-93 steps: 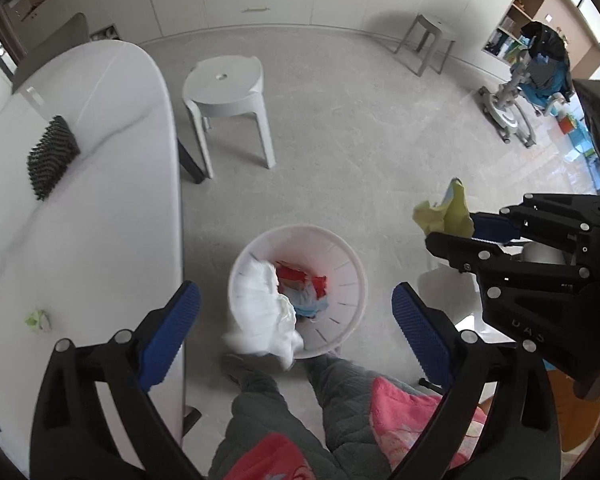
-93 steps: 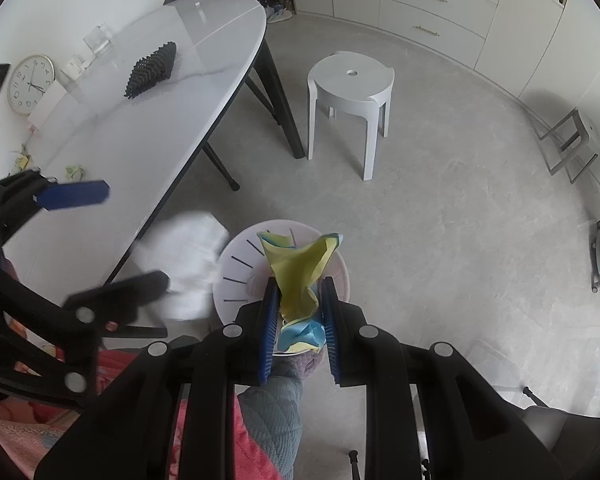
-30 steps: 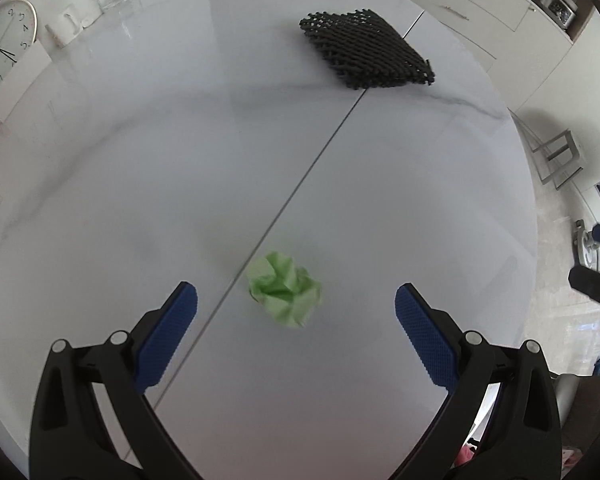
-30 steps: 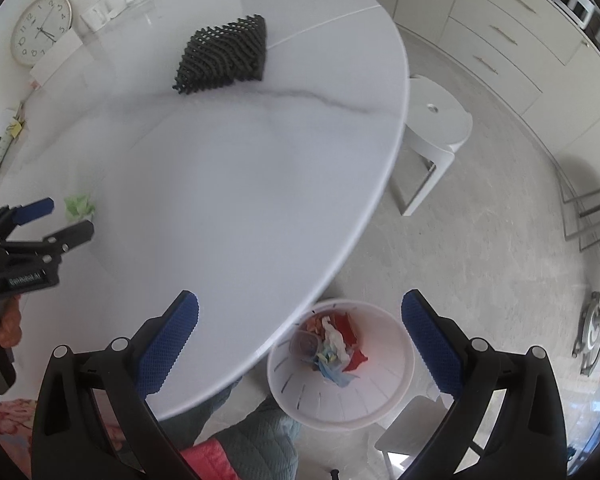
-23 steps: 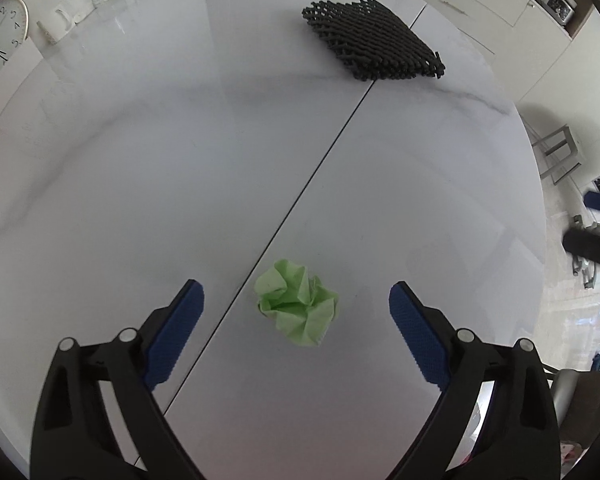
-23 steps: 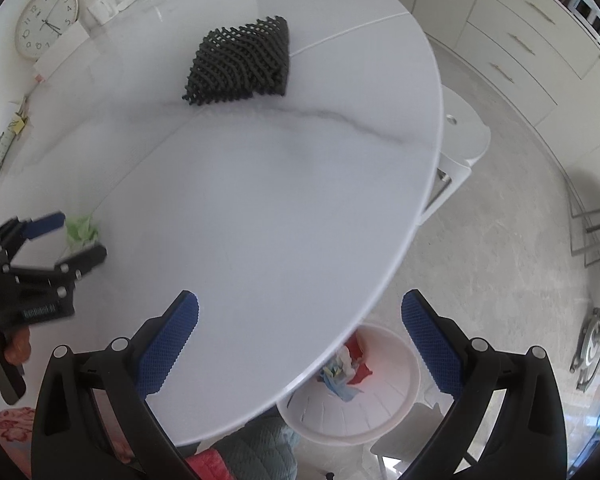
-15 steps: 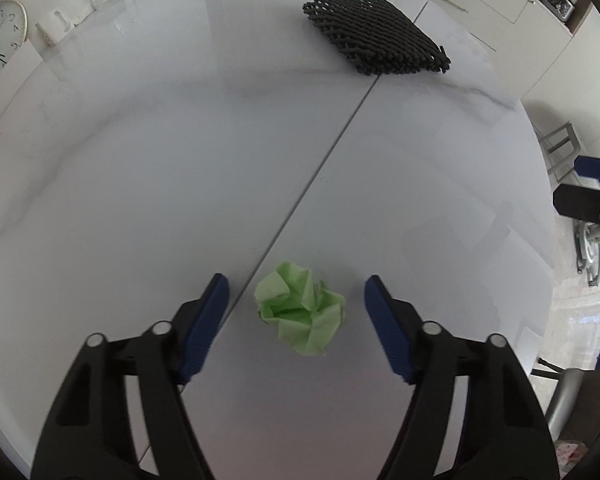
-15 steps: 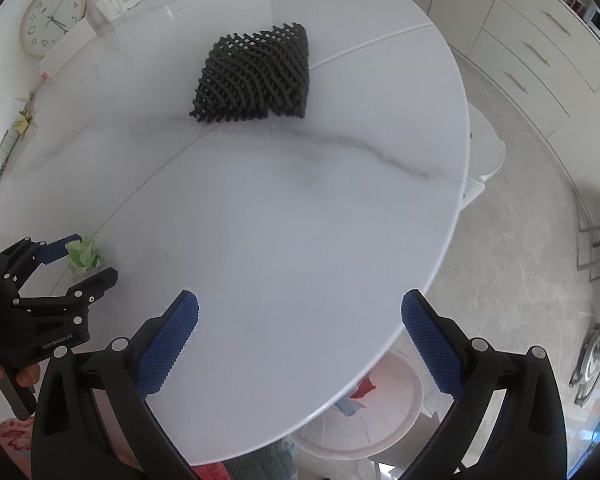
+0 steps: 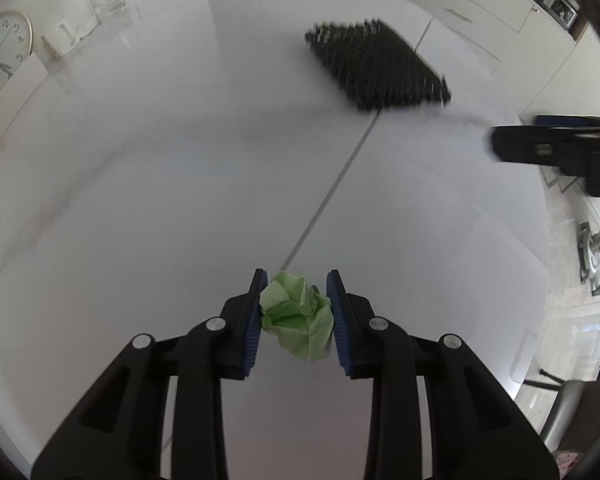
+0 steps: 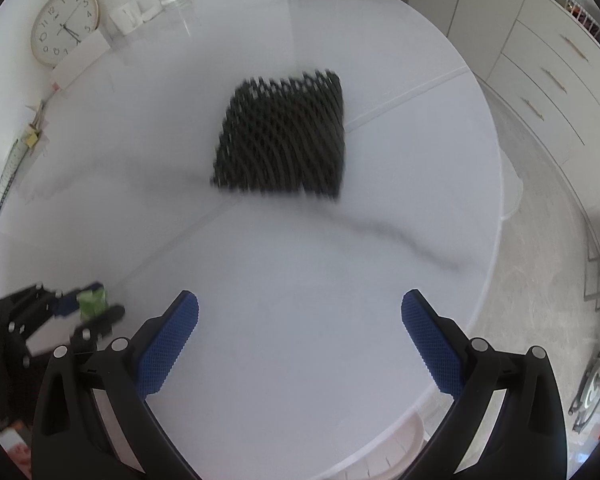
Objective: Collect trash
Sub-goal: 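Grasp the black mesh pad with the right tool while the left tool holds the green paper, then carry the green paper and black mesh pad with both tools to the bin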
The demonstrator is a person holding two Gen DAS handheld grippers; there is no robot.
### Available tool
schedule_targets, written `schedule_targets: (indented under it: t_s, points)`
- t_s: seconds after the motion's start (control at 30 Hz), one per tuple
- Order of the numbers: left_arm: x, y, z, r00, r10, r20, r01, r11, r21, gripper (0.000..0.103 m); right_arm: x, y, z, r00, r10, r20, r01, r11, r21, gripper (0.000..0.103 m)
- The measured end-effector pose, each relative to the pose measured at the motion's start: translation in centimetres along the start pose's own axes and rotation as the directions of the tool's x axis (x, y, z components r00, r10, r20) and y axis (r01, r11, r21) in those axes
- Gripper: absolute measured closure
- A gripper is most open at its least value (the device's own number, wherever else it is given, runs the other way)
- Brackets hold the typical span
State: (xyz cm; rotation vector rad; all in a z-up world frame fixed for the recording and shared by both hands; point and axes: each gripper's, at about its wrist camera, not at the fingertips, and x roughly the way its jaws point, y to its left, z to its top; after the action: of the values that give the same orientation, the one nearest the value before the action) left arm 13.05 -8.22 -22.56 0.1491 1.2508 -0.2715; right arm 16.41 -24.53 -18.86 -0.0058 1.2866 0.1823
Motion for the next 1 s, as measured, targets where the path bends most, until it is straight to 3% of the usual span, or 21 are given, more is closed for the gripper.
schedule_targets:
  t_s: [0.33, 0.57, 0.67, 0.77, 0.83, 0.87, 0.9, 1.0]
  points:
    - [2.1, 2.1, 9.2, 0.997, 0.015, 0.075, -0.014, 1.000, -0.013, 0.073, 6.0, -0.6, 8.4, 0.996, 0.076, -0.054, -0.070, 0.993, 0.091, 0.002]
    - [3.1, 2.4, 10.6, 0.997, 0.031, 0.076, -0.029, 0.999, -0.027, 0.072, 8.0, 0.3, 9.8, 0.995, 0.067, -0.075, -0.062, 0.996, 0.069, 0.004]
    - [3.4, 2.8, 10.9, 0.997, 0.035, 0.071, -0.032, 0.999, -0.037, 0.072, 7.8, 1.0, 9.5, 0.998, 0.027, -0.048, -0.026, 1.000, 0.016, 0.020]
    - [3.3, 2.9, 10.4, 0.997, 0.040, 0.066, -0.037, 0.998, -0.045, 0.072, 7.1, 1.0, 9.2, 1.000, 0.004, -0.019, -0.004, 1.000, -0.009, 0.043]
    - [3.2, 2.9, 10.0, 0.997, 0.048, 0.064, -0.045, 0.998, -0.053, 0.072, 6.5, 0.5, 9.0, 1.000, 0.008, -0.004, -0.008, 1.000, -0.008, 0.073]
    - [3.0, 2.6, 9.8, 0.997, 0.050, 0.063, -0.046, 0.997, -0.055, 0.072, 6.2, 0.3, 9.0, 1.000, 0.017, 0.000, -0.017, 1.000, -0.005, 0.081]
    - [2.9, 2.6, 9.7, 0.997, 0.051, 0.063, -0.048, 0.997, -0.057, 0.072, 6.0, 0.1, 8.9, 1.000, 0.023, 0.002, -0.023, 1.000, -0.004, 0.086]
    - [2.5, 2.4, 9.5, 0.996, 0.054, 0.069, -0.050, 0.997, -0.059, 0.072, 5.5, -0.2, 8.9, 1.000, 0.026, 0.011, -0.025, 1.000, -0.013, 0.087]
